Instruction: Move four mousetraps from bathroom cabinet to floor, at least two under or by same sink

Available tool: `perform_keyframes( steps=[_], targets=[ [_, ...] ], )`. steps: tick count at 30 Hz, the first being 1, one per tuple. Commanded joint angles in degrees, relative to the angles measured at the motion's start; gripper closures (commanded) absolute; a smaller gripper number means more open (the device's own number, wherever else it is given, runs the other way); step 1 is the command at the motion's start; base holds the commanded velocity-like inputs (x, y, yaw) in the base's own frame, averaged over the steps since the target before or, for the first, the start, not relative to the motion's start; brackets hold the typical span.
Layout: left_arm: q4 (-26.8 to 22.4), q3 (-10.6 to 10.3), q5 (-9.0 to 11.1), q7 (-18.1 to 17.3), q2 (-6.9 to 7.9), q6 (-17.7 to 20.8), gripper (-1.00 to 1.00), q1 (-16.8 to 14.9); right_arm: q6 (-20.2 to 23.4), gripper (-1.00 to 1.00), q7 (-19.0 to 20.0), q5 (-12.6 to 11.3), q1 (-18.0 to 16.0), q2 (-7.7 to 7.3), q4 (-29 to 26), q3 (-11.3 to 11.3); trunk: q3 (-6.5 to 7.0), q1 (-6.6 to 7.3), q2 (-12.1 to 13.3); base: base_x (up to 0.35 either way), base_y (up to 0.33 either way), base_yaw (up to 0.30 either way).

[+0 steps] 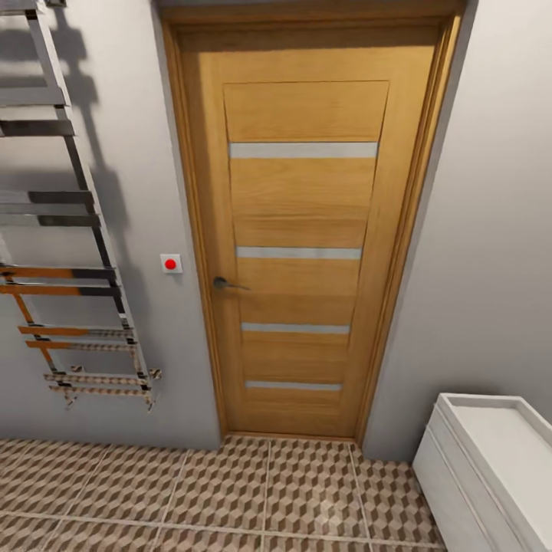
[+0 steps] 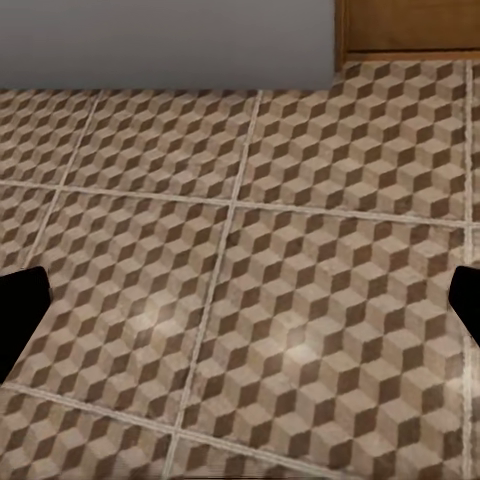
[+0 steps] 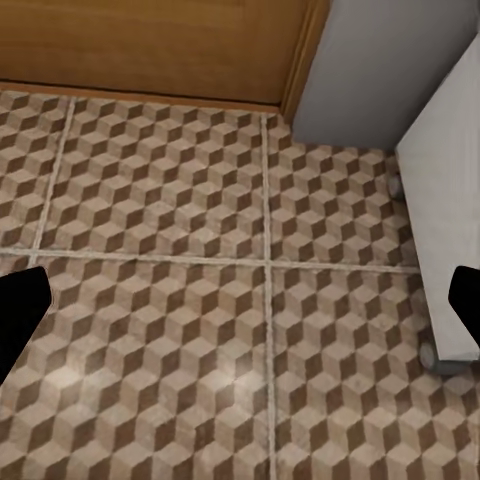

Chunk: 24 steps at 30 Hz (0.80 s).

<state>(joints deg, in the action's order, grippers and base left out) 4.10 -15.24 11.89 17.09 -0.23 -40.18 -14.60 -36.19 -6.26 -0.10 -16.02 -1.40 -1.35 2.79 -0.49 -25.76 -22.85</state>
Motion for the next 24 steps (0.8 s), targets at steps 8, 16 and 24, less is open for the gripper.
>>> perform_keyframes(
  steps=[8,16,24],
  targets=[
    [0.2,-0.5,0.3,0.1,-0.04,-0.3,-1.0,-0.1,-0.1,-1.0,-0.3,0.0,0.0,-0.01,0.0,0.3,0.12,-0.03,-0.1,0.0,0.0,0.255],
    [0.2,-0.5,0.3,0.1,-0.04,-0.3,-1.0,-0.1,0.0,-1.0,-0.3,0.0,-0.1,-0.01,0.0,0.4,0.28,-0.03,-0.1,0.0,0.0,0.255],
    [0.2,-0.5,0.3,0.1,-0.04,-0.3,-1.0,-0.1,0.0,-1.0,-0.3,0.0,0.0,-0.01,0.0,0.4,0.45,-0.03,-0.1,0.0,0.0,0.255]
  ],
)
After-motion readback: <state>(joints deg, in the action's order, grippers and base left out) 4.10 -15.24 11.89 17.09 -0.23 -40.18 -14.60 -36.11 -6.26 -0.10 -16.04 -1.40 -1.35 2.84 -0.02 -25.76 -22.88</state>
